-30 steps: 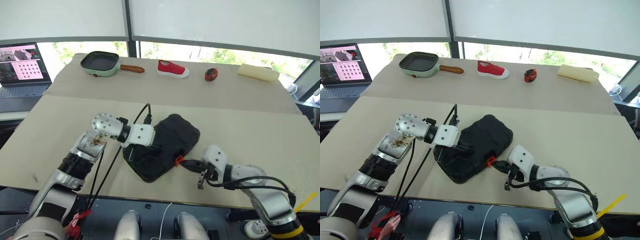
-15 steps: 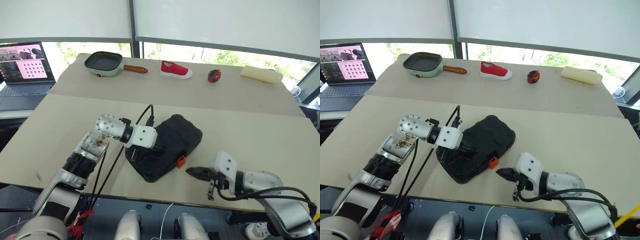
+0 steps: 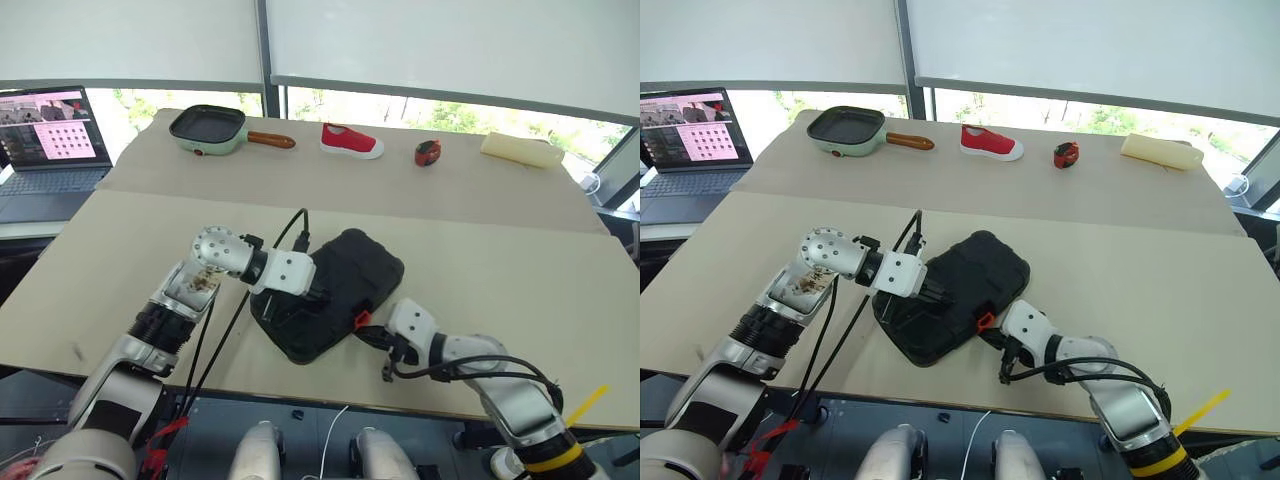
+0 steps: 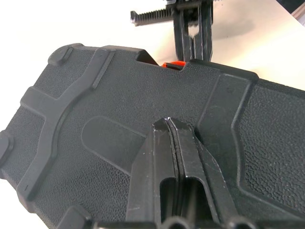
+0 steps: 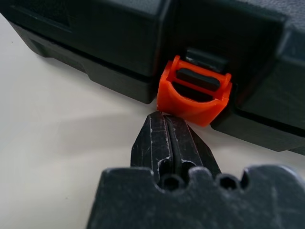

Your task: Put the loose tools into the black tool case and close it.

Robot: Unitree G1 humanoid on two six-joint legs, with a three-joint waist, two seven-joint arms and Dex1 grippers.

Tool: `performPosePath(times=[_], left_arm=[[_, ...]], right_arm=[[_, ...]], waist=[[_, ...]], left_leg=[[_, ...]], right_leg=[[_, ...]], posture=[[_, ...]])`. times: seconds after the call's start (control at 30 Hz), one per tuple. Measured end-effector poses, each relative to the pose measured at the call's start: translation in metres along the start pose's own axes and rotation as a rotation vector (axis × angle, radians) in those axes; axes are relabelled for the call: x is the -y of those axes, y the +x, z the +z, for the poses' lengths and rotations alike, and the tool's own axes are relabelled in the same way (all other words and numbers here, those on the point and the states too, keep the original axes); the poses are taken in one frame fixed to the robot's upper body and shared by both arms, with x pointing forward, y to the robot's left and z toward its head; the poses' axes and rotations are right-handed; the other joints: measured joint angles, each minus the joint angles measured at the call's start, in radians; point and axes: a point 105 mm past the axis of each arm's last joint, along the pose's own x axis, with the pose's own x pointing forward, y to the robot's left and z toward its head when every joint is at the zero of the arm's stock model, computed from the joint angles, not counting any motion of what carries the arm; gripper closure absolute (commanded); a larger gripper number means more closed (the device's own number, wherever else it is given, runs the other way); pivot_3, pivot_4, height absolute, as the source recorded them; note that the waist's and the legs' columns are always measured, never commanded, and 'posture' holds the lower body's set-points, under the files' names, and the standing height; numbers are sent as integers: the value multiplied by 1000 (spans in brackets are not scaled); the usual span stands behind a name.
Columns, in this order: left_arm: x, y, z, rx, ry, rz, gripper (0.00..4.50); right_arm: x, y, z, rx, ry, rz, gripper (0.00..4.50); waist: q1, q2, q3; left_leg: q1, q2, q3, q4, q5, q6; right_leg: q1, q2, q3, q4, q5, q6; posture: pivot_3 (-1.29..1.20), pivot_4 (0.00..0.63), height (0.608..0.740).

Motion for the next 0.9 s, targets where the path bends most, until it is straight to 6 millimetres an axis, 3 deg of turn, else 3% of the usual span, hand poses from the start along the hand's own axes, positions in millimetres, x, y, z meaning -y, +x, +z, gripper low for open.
performPosePath(times=[0.4,0.8,0.9], left_arm=[[0,-1,-2,-12,26,1,4439],[-2,-2,-4,-30,48,9,4439],[-2,1,-3,-17,50,6,4500]], right_arm=[[-4,7,1,70,-23,-45,4500],[8,-5,11,74,-26,-106,4500],[10,-25,18,80,26,-153,3676]], waist=[[-21,0,-1],[-23,1,0],[-19,4,-2]], left_leg=[[3,1,0,0,0,0],[2,1,0,0,0,0],[2,0,0,-1,0,0]], right_leg=[[2,1,1,0,0,-1],[0,1,1,0,0,-1],[1,0,1,0,0,-1]], posture=[[0,150,740],[0,150,740],[0,150,740]])
